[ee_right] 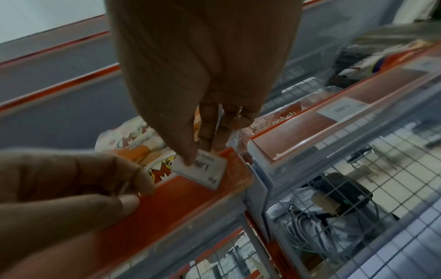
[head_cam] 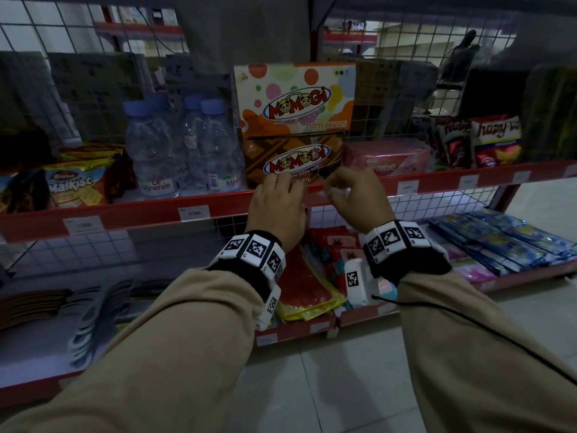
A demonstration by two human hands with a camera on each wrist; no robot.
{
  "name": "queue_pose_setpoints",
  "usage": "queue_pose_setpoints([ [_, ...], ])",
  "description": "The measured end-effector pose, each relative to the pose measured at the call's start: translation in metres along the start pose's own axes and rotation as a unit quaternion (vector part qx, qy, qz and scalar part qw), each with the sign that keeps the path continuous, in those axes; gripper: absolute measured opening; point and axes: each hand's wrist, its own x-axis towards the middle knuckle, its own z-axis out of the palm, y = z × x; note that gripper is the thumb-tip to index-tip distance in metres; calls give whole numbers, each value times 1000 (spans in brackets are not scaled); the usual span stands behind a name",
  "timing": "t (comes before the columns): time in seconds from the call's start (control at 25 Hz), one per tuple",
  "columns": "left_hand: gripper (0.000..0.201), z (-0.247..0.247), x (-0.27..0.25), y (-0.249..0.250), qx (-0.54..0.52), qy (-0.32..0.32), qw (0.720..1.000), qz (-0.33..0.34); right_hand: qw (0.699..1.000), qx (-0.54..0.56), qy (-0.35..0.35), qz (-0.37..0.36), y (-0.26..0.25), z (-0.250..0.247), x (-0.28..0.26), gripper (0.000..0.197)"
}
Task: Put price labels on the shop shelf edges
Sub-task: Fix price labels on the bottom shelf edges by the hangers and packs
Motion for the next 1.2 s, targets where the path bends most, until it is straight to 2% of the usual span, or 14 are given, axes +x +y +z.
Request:
queue_pose_setpoints([
  [0.08, 27, 0, 1, -4, -33, -2, 999, -1, 989, 136, 51, 40, -5, -4, 2, 8],
  [0.16, 32, 0, 1, -7, -92, 11, 996, -10, 968, 232, 69, 67, -12, -4, 1, 14],
  [0.28, 38, -2, 2, -6, -160, 32, 986, -41, 936, 334, 39, 101, -19, 1, -3, 22],
  [0.36, 32, -3, 5, -4, -167, 32, 983, -63, 930, 351, 14, 105, -21, 5, -7, 23],
  [0.44, 22, -4, 8, -3, -152, 25, 985, -73, 941, 329, 9, 83, -22, 6, -11, 20],
  [0.6, 21, -2, 7, -4, -126, 21, 990, -52, 988, 152, 38, 8, -17, 0, -8, 11],
  [0.8, 28, -3, 3, -4, -148, 29, 987, -51, 988, 129, 87, 15, -11, -8, 4, 12],
  [0.96, 35, -2, 5, -4, -119, 18, 992, -45, 997, 76, 26, 10, -7, -5, 8, 11],
  [1.2, 25, 2, 8, -4, -43, -11, 998, -40, 999, 23, -25, -10, -3, -1, 0, 15],
])
